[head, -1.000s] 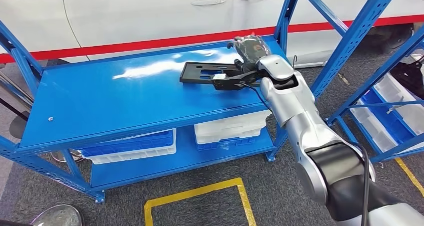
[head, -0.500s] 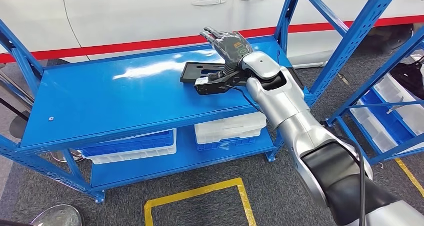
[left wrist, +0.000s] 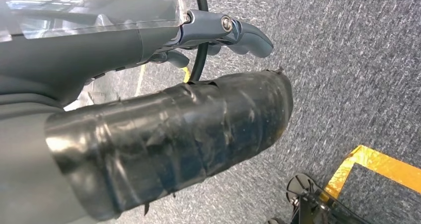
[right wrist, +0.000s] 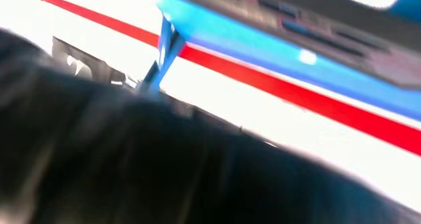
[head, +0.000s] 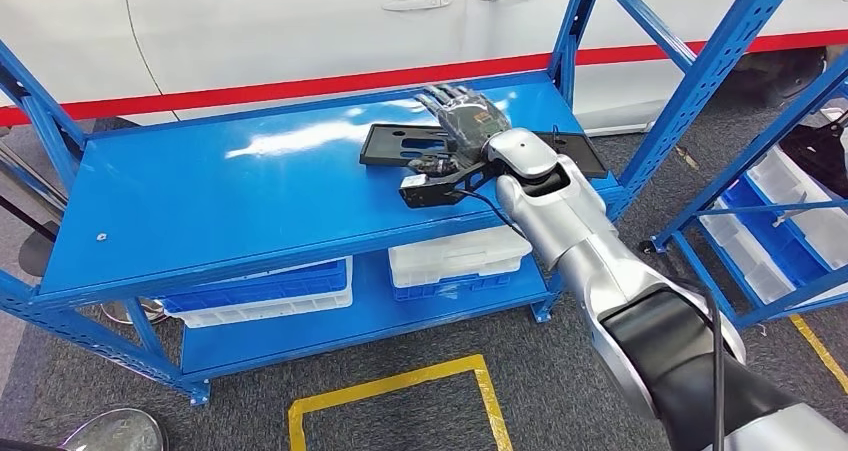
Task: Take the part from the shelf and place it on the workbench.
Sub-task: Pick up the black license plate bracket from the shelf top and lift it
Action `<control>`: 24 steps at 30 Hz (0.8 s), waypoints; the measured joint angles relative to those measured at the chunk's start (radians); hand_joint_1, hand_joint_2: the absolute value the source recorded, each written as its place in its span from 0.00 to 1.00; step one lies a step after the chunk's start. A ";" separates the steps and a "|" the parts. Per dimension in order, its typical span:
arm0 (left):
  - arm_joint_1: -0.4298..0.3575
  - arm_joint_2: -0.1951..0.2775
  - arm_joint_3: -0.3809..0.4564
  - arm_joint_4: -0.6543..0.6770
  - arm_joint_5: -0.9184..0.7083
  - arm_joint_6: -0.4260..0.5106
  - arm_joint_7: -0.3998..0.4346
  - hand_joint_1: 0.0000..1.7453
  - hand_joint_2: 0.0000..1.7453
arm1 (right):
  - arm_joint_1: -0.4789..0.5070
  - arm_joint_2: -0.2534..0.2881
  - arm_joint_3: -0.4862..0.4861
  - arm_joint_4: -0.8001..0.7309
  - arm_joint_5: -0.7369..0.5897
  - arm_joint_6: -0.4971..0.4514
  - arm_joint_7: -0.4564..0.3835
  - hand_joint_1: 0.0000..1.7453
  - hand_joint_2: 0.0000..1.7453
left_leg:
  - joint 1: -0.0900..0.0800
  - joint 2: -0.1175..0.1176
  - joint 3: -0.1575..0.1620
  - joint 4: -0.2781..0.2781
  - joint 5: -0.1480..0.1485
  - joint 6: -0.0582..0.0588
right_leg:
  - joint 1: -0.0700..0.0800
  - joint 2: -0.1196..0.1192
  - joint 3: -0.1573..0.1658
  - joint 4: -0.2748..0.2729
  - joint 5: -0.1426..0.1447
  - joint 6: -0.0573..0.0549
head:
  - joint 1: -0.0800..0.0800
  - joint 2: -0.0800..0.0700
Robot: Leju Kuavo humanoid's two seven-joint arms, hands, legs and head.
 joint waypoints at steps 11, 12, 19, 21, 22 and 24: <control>0.001 0.002 0.000 0.000 -0.018 -0.002 0.000 0.00 0.00 | 0.017 -0.041 0.000 0.146 0.007 -0.014 0.073 0.00 0.00 | -0.001 0.000 0.000 0.000 0.000 0.000 | -0.001 0.000 0.000 0.000 0.000 0.000 | 0.000 0.000; 0.001 0.002 0.000 0.000 -0.018 -0.002 0.000 0.00 0.00 | 0.017 -0.043 0.000 0.153 0.007 -0.014 0.073 0.00 0.00 | -0.001 0.000 0.000 0.000 0.000 0.000 | -0.001 0.000 0.000 0.000 0.000 0.000 | 0.000 0.000; 0.001 0.004 0.000 0.000 -0.021 -0.001 0.000 0.00 0.00 | 0.014 -0.052 0.000 0.181 0.014 -0.013 0.093 0.00 0.00 | 0.000 0.000 0.000 0.000 0.000 0.000 | 0.000 0.000 0.000 0.000 0.000 0.000 | 0.000 0.000; 0.001 0.004 0.000 0.000 -0.022 -0.001 0.003 0.00 0.00 | 0.007 -0.059 -0.001 0.186 0.016 -0.008 0.106 0.00 0.00 | 0.000 -0.001 0.000 0.000 0.000 0.000 | 0.000 -0.001 0.000 0.000 0.000 0.000 | 0.000 0.000; 0.002 0.004 0.000 0.000 -0.022 -0.001 0.005 0.00 0.00 | 0.001 -0.065 -0.001 0.189 0.018 -0.005 0.110 0.00 0.00 | 0.000 -0.001 0.000 0.000 0.000 0.000 | 0.000 -0.001 0.000 0.000 0.000 0.000 | 0.000 0.000; 0.003 0.004 0.000 0.000 -0.024 0.000 0.012 0.00 0.00 | -0.015 -0.076 -0.001 0.195 0.024 0.002 0.115 0.00 0.00 | 0.000 0.000 0.000 0.000 0.000 0.000 | 0.000 0.000 0.000 0.000 0.000 0.000 | 0.000 0.000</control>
